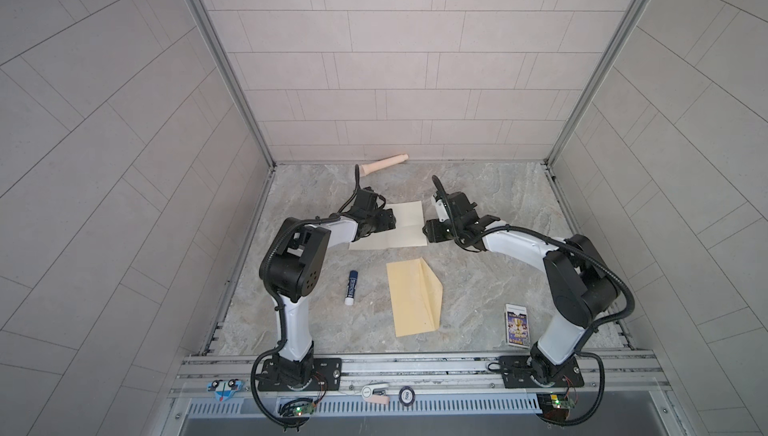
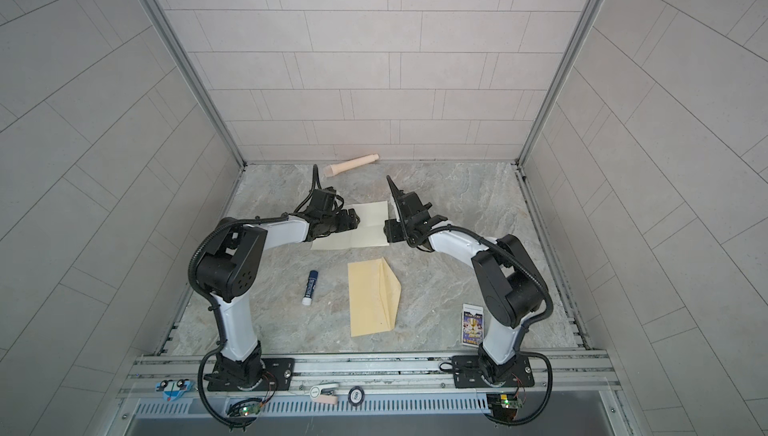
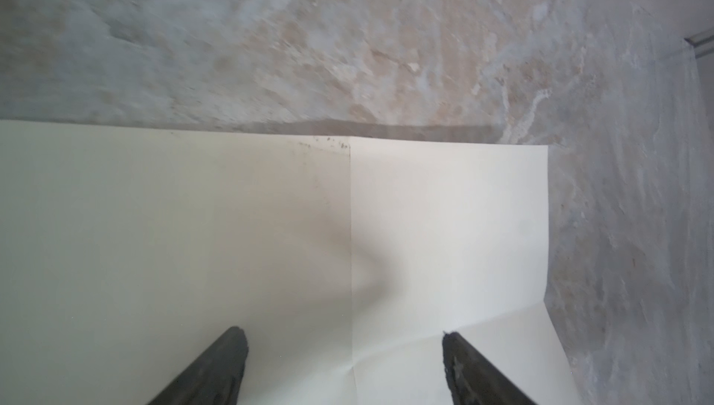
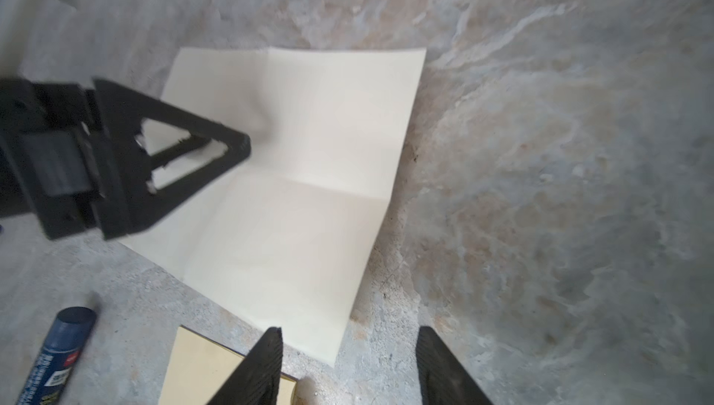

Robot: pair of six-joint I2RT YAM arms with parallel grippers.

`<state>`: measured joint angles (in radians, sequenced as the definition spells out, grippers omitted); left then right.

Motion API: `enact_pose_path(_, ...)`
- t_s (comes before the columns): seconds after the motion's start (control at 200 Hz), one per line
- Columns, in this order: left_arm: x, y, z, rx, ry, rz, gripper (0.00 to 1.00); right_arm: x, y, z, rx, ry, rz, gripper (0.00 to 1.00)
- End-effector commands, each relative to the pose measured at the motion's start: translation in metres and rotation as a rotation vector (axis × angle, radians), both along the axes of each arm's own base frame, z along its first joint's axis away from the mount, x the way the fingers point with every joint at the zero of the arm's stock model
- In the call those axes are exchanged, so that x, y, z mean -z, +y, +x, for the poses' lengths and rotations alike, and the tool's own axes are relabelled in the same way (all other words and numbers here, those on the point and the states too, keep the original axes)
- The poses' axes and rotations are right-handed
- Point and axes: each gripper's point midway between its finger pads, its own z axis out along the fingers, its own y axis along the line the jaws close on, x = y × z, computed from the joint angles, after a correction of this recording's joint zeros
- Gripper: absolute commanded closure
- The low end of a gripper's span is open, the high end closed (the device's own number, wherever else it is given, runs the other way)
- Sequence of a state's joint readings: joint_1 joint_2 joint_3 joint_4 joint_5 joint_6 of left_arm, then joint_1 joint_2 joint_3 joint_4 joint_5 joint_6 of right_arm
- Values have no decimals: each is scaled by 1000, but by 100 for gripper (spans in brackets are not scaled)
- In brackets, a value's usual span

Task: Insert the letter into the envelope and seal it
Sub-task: 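Reach both grippers to the cream letter sheet's opposite edges, then grasp the letter sheet edges with the left and right grippers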

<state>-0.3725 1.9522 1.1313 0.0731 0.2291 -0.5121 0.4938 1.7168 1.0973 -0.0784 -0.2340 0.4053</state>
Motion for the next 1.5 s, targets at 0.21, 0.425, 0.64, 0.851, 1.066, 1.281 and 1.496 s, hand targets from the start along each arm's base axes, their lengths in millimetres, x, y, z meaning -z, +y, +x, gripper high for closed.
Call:
enact_pose_path(0.21,-41,20,-31,5,24,45,14,-5,55,35,-66,-11,179,47)
enact_pose_path(0.425,5,43,-71,-67,117,34,14,40,45,35,-47,67,144,49)
enact_pose_path(0.64,41,49,-88,-136,196,-13,14,84,15,24,16,152,125,49)
enact_pose_path(0.851,46,55,-99,-155,204,-23,14,77,5,23,33,163,142,48)
enact_pose_path(1.066,46,55,-105,-148,205,-37,14,38,-2,38,46,135,231,43)
enact_pose_path(1.281,45,49,-101,-129,206,-54,14,40,-15,55,82,146,293,35)
enact_pose_path(1.496,50,44,-105,-119,220,-86,14,54,1,55,63,212,389,37)
